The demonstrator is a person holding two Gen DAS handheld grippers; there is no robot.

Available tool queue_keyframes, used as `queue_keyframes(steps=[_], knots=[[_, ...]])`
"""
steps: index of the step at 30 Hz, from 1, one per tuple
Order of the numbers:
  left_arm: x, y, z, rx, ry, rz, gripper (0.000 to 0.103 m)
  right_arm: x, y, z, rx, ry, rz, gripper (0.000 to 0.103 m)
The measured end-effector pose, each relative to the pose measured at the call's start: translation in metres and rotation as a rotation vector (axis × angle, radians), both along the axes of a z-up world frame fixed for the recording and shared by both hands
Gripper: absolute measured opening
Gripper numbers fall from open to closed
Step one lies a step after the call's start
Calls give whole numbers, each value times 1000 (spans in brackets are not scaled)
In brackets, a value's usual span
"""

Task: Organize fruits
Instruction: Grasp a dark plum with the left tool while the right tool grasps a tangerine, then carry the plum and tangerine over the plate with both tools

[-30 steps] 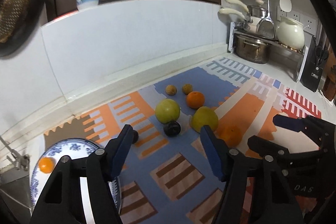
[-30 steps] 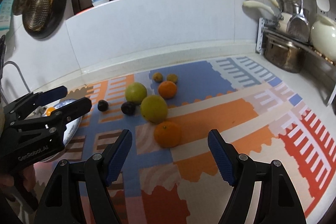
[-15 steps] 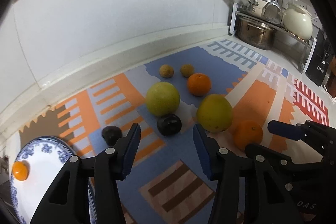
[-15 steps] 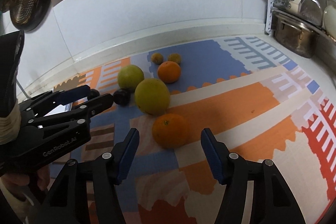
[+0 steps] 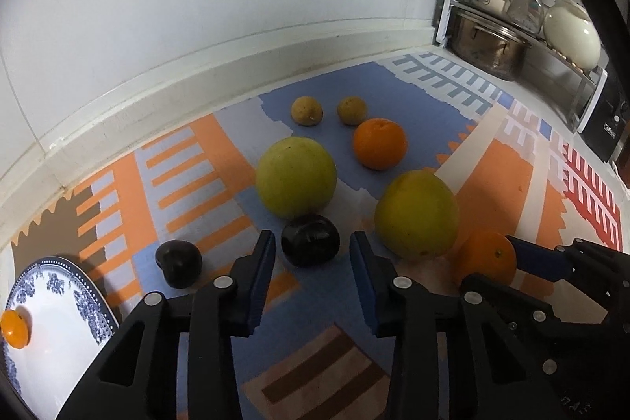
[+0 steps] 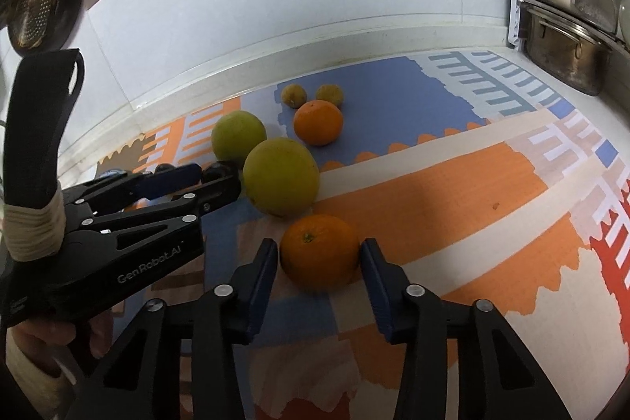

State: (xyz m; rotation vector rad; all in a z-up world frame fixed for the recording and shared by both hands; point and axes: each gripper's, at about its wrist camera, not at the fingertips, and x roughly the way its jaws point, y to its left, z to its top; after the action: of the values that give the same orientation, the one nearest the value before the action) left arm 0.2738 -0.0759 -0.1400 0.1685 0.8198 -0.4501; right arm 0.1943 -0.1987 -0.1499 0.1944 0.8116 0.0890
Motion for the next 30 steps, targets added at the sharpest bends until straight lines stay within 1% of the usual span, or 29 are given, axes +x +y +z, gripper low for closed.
queue_keyframes(steps=[5, 11, 19, 30], knots=[[3, -1, -1, -9, 8, 10, 30, 2, -1, 1, 15, 3, -1, 44], [-3, 2, 3, -26, 14, 6, 30, 1, -2, 3, 22, -2, 4, 43], [-25, 14, 23, -42, -33, 15, 30, -7, 0, 12, 14, -36, 23, 43], [-61, 40, 63, -91, -125, 64, 30, -24, 14, 44, 2, -116, 82, 43]])
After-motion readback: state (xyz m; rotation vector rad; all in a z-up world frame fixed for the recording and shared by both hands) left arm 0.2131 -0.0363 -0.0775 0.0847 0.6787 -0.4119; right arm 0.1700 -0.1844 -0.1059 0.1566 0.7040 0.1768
